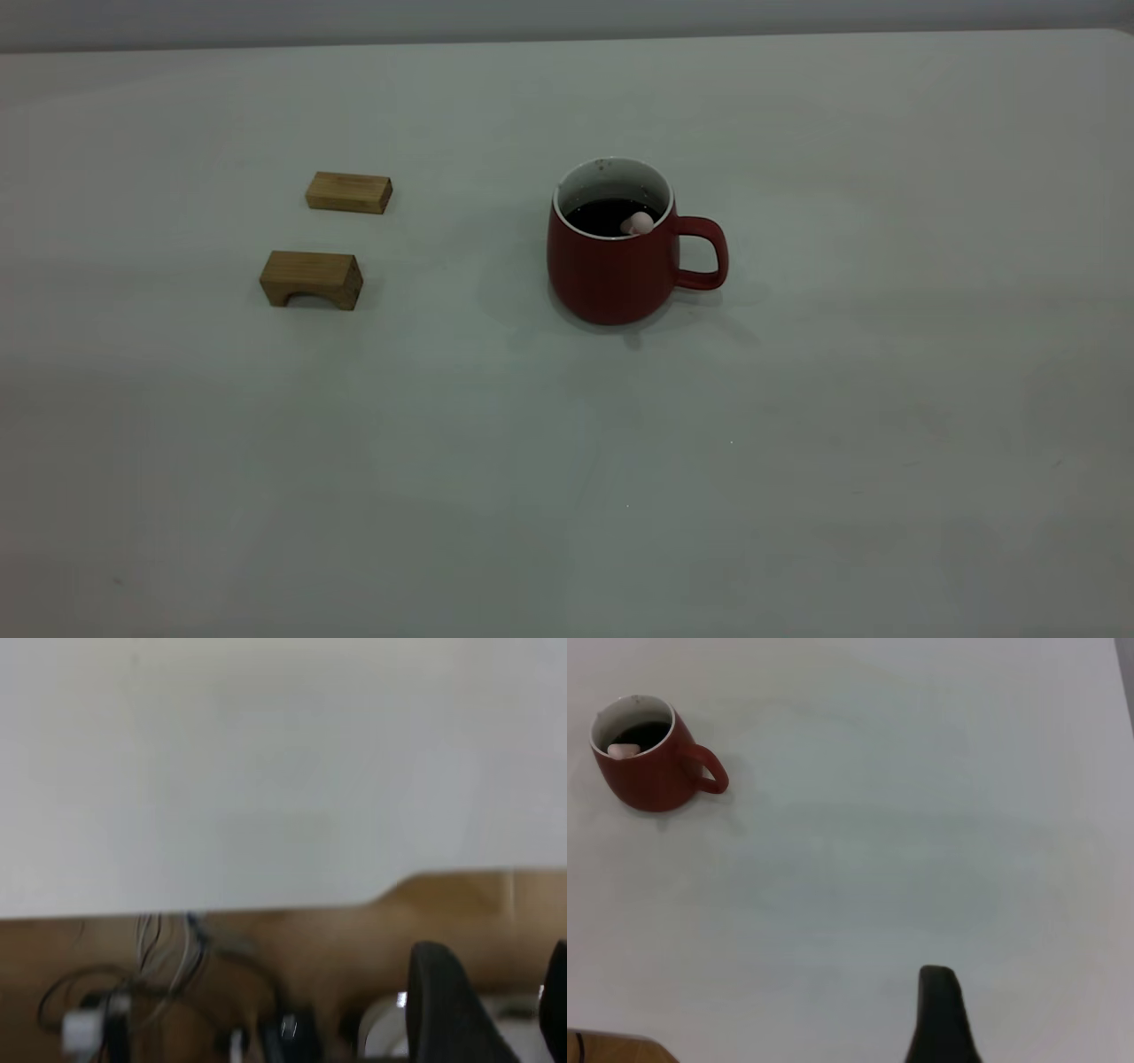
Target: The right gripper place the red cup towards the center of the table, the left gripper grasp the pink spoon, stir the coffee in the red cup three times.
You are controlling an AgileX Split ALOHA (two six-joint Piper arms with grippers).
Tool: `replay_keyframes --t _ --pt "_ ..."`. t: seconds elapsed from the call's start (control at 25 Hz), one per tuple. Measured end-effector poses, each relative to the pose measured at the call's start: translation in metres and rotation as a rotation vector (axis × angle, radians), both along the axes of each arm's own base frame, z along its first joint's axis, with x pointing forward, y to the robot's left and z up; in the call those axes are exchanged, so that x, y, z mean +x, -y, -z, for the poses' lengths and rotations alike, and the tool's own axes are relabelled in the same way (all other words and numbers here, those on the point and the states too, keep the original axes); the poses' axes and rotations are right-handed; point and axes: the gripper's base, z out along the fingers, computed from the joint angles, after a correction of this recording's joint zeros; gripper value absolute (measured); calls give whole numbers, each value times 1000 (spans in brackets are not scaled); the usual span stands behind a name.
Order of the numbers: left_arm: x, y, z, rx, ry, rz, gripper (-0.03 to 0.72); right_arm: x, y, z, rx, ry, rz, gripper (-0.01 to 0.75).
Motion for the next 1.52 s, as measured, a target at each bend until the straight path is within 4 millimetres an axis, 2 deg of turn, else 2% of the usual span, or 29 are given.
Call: replay_keyframes --t 0.24,0.6,1.52 --pt "-27 -3 5 -2 174 -56 342 0 0 0 0 0 0 585" --pt "-47 -2 6 -6 317 -39 342 0 0 0 0 0 0 585" --pt "-48 -2 6 -5 322 -38 342 0 0 0 1 0 -1 585"
